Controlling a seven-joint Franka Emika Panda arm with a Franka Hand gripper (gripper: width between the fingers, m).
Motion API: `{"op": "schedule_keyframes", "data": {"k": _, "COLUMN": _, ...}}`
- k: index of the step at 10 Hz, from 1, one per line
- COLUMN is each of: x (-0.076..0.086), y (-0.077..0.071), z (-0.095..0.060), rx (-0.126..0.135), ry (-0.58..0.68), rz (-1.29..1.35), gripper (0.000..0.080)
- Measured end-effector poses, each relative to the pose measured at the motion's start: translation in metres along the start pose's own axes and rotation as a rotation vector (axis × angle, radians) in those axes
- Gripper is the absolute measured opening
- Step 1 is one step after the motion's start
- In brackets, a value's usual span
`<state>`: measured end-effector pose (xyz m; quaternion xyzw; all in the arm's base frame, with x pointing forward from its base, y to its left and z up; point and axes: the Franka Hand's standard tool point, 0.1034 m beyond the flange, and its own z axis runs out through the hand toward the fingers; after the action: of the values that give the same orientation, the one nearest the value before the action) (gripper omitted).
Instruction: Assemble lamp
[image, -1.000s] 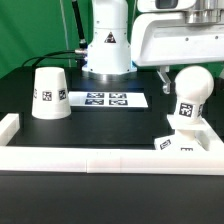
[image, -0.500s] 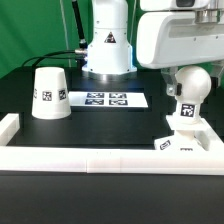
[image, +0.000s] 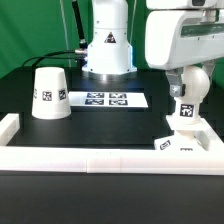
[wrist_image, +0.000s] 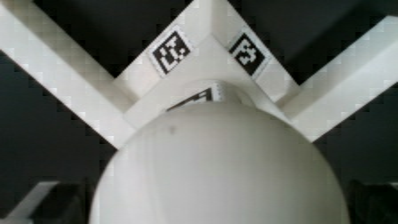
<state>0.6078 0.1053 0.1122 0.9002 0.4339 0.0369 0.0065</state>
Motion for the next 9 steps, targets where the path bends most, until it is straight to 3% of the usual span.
{"op": "schedule_keyframes", "data": {"k": 3, "x": -0.0007, "y": 0.0008, "z": 0.0, "rx": -0.004, "ry": -0.005, "rz": -0.104, "gripper": 0.0699}}
{"op": "schedule_keyframes", "data": {"k": 4, "x": -0.0012, "y": 0.0009, "z": 0.0002, "rx": -0.004, "ry": -0.005, "rz": -0.102, "gripper": 0.0574}}
{"op": "schedule_keyframes", "data": {"k": 9, "x": -0.0014, "y": 0.0009, "z": 0.0003, "rx": -0.005, "ry": -0.002, "rz": 0.048, "gripper": 0.0577}}
